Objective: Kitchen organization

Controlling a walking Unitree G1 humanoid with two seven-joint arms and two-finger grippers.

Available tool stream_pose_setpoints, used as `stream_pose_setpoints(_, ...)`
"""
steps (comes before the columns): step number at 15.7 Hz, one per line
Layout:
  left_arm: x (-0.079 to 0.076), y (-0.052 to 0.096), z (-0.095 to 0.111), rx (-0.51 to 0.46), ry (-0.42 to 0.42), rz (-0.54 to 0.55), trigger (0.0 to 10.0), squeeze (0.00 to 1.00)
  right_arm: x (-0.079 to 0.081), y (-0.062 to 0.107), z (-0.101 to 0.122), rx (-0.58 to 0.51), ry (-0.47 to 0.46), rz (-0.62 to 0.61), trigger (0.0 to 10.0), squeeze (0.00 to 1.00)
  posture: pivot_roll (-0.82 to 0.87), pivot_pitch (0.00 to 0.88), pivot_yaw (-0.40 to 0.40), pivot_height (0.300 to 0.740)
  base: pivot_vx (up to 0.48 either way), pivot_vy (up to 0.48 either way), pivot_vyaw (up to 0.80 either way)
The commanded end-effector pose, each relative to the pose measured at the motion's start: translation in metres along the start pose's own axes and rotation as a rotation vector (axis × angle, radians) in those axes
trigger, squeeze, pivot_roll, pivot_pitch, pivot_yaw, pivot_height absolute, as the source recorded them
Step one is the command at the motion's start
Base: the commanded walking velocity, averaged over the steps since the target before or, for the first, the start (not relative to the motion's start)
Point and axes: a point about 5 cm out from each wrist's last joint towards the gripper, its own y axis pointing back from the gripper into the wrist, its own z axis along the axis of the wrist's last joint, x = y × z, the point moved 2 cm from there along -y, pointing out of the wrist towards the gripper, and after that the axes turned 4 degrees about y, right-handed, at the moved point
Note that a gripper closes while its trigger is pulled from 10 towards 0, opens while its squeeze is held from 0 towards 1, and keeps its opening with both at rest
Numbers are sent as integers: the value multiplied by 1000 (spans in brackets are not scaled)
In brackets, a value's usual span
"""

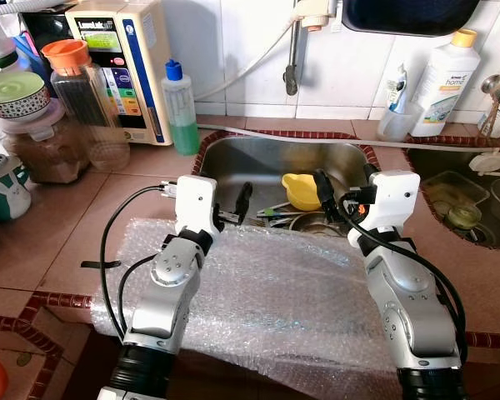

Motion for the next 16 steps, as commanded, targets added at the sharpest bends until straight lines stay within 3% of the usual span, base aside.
stream_pose_setpoints(1, -1, -3, 4, -10, -10, -15, 10000, 0, 3, -3, 8, -22, 0, 19, 10000, 0, -73, 0, 57, 740, 0, 0, 0)
stream_pose_setpoints(16, -3, -4, 4, -12, 3, -37, 10000, 0, 1, -5, 8, -27, -6, 8, 10000, 0, -73, 0, 62, 740, -294, 0, 0)
